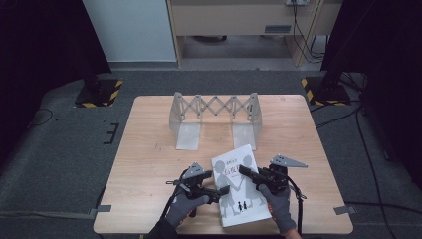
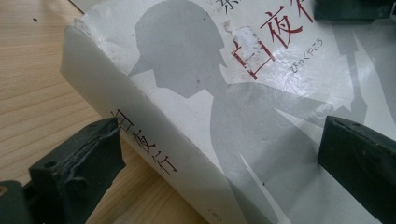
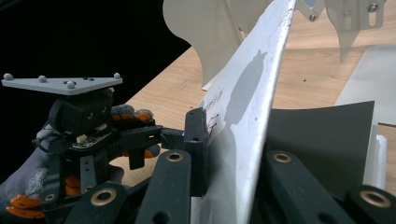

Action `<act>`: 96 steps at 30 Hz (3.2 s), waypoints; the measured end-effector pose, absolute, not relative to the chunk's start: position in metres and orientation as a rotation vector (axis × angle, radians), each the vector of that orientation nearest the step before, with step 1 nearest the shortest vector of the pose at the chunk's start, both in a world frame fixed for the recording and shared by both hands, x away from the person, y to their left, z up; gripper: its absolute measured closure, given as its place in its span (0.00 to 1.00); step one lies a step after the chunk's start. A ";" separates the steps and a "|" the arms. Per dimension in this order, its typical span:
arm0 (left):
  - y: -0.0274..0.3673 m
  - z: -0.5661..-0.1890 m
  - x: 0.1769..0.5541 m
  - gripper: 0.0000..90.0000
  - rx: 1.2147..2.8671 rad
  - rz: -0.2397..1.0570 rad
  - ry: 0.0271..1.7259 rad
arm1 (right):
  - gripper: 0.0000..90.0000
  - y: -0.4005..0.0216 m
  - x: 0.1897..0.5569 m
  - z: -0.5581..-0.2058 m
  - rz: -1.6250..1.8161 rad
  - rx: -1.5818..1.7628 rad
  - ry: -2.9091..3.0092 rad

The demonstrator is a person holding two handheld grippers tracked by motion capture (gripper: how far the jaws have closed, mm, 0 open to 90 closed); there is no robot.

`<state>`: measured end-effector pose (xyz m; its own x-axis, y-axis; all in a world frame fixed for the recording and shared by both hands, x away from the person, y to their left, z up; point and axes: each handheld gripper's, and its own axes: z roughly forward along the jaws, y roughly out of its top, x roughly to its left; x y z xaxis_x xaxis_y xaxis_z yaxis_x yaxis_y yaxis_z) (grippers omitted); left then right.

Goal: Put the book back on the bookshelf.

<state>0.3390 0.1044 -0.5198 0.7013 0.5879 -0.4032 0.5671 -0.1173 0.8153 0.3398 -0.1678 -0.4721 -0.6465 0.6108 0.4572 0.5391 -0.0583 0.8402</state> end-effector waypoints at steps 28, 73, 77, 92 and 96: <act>0.104 -0.540 0.350 0.00 1.764 -0.226 0.991 | 0.63 -0.168 0.354 -0.488 1.654 1.309 2.223; 0.094 -0.542 0.344 0.03 1.792 -0.118 1.044 | 0.24 -0.177 0.359 -0.522 1.418 1.439 2.199; 0.092 -0.542 0.344 0.01 1.802 -0.107 1.033 | 0.24 -0.177 0.360 -0.523 1.435 1.448 2.203; 0.089 -0.541 0.346 0.00 1.809 -0.102 1.045 | 0.28 -0.176 0.360 -0.523 1.462 1.462 2.188; 0.091 -0.540 0.347 0.04 1.800 -0.111 1.063 | 0.36 -0.177 0.362 -0.522 1.479 1.502 2.166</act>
<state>0.3470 0.0914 -0.5398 0.6089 0.6087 -0.5087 0.7008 -0.1121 0.7045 0.3615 -0.1774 -0.5216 -0.5005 0.7679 0.3998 0.6518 0.0303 0.7578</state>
